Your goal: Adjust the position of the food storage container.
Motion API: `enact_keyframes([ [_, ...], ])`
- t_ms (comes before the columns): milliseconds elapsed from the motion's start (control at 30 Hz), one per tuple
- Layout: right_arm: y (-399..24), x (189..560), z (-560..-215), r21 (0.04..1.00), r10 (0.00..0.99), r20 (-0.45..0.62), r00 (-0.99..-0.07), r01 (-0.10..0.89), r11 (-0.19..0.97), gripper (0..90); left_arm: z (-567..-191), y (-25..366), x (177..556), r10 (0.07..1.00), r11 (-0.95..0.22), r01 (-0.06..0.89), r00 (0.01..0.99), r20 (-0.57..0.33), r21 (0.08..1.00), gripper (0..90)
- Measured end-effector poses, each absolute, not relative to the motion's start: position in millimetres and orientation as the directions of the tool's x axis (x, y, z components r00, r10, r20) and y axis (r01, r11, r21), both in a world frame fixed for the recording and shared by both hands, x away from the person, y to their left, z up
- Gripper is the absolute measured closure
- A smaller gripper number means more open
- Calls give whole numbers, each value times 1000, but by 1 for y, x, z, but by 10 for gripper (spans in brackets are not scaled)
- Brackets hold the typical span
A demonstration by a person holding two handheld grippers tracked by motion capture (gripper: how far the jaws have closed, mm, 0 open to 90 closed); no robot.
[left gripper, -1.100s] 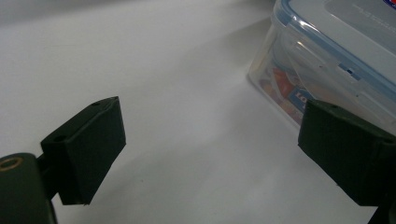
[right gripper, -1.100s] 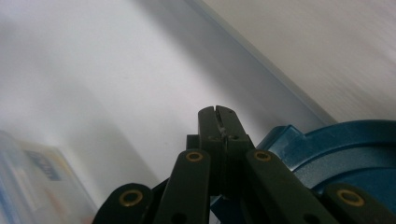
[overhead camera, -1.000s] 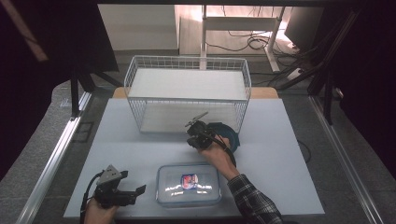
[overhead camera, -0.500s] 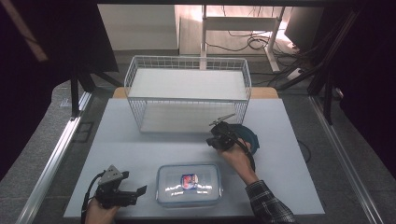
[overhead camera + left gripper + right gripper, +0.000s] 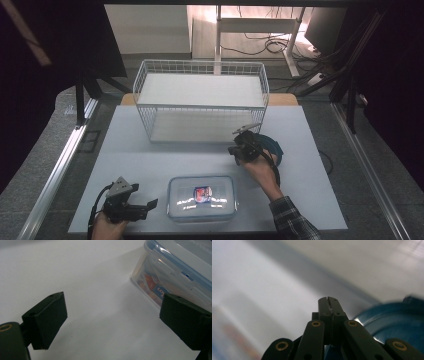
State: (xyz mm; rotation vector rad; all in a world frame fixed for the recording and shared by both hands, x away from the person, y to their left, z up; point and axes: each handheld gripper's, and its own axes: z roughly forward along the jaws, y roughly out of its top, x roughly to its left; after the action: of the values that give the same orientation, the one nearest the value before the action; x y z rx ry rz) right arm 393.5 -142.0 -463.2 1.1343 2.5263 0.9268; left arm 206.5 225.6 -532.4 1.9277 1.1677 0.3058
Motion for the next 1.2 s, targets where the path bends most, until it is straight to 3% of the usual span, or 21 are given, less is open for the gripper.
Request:
enact_keyframes([
  [133, -133, 405, -471, 579, 744, -1, -668, 606, 546, 899, -533, 226, 207, 819, -213, 614, 537, -204, 760, 74],
  [333, -145, 397, -470, 572, 742, 32, -670, 621, 536, 900, -533, 225, 207, 818, -219, 616, 539, -203, 757, 74],
  [433, -169, 385, -469, 579, 748, 84, -659, 643, 501, 900, -533, 224, 207, 817, -217, 618, 538, -206, 756, 74],
  [833, -258, 361, -467, 611, 828, 85, -554, 686, 396, 900, -534, 221, 210, 815, -224, 626, 541, -210, 747, 77],
  [967, -261, 349, -471, 642, 831, 44, -554, 653, 401, 898, -531, 222, 210, 812, -221, 640, 539, -225, 735, 87],
  [1067, -255, 328, -471, 675, 798, 91, -595, 626, 390, 897, -525, 223, 206, 794, -229, 640, 558, -239, 733, 111],
  [1100, -247, 312, -469, 686, 773, 82, -629, 598, 414, 897, -522, 223, 204, 790, -234, 644, 562, -243, 728, 215],
  [1133, -247, 312, -469, 686, 773, 82, -629, 598, 414, 897, -520, 221, 200, 785, -244, 640, 571, -238, 729, 215],
  [1167, -240, 295, -471, 696, 741, 109, -662, 583, 419, 897, -516, 218, 192, 748, -285, 622, 620, -237, 729, 418],
  [1200, -240, 295, -471, 696, 741, 109, -662, 583, 419, 897, -516, 218, 192, 748, -285, 622, 620, -237, 729, 502],
])
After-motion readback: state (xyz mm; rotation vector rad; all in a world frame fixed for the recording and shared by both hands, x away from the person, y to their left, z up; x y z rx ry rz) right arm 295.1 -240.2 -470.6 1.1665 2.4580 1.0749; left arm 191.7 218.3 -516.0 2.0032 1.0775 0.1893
